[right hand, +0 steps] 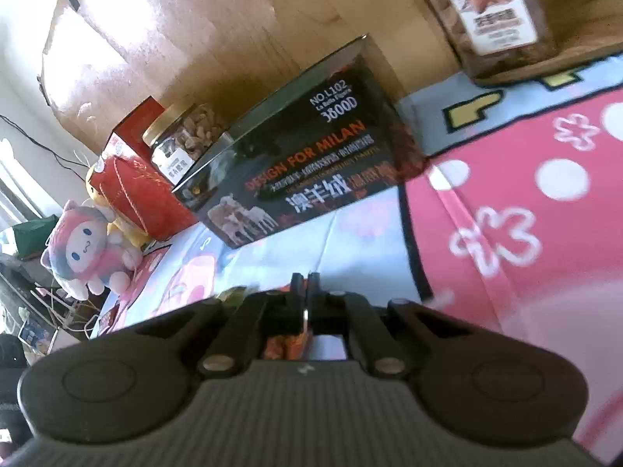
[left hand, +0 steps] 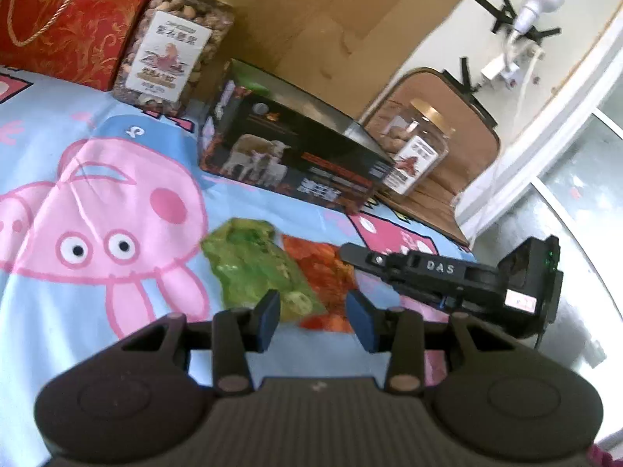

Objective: Organize snacks
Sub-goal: 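Reach the left gripper to the orange snack bag and grasp it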

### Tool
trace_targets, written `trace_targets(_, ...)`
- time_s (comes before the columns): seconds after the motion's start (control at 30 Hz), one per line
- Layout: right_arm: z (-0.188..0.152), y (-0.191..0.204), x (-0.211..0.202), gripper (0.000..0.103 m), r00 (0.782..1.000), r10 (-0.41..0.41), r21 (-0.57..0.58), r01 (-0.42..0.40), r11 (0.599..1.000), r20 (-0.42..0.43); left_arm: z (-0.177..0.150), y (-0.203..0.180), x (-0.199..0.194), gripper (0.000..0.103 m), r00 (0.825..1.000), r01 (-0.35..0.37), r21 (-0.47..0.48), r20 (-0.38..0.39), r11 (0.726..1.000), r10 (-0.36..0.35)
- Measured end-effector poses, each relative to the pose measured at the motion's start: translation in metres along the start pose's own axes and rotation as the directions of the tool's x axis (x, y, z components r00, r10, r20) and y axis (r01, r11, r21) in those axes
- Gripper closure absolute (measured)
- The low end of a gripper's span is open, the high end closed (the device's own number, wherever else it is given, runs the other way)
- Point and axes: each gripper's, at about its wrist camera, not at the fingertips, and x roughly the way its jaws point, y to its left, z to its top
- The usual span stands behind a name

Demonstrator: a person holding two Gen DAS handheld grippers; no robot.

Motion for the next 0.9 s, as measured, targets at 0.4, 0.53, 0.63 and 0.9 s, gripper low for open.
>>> trace_targets(0.4,-0.114,-0.013,-0.137,0.094,0.995,-0.012,0.104,0.001,0.995,0.104,-0.034,-0.038,0.026,0.059,0.99,0.084,0.06,-0.119,0.995,-0.076)
trace_targets(0.53,-0.114,-0.015,-0.154,0.07,0.989,-0.008,0.101,-0.007,0.995,0.145,-0.033,-0.045,0.033,0.054,0.987,0.079,0.071,-0.143,0.994,-0.068)
trace_targets(0.63,-0.107,-0.015,-0.15,0.068,0.99,-0.015,0.086,0.003,0.996,0.143,-0.035,-0.051,0.042,0.052,0.981,0.099,0.078,-0.172,0.992,-0.085)
trace_targets(0.9,-0.097,-0.019,-0.127,0.085,0.993,0.009,0.091,-0.02,0.996,0.117,-0.041,-0.053,0.05,0.058,0.979,0.147,0.053,-0.148,0.988,-0.138)
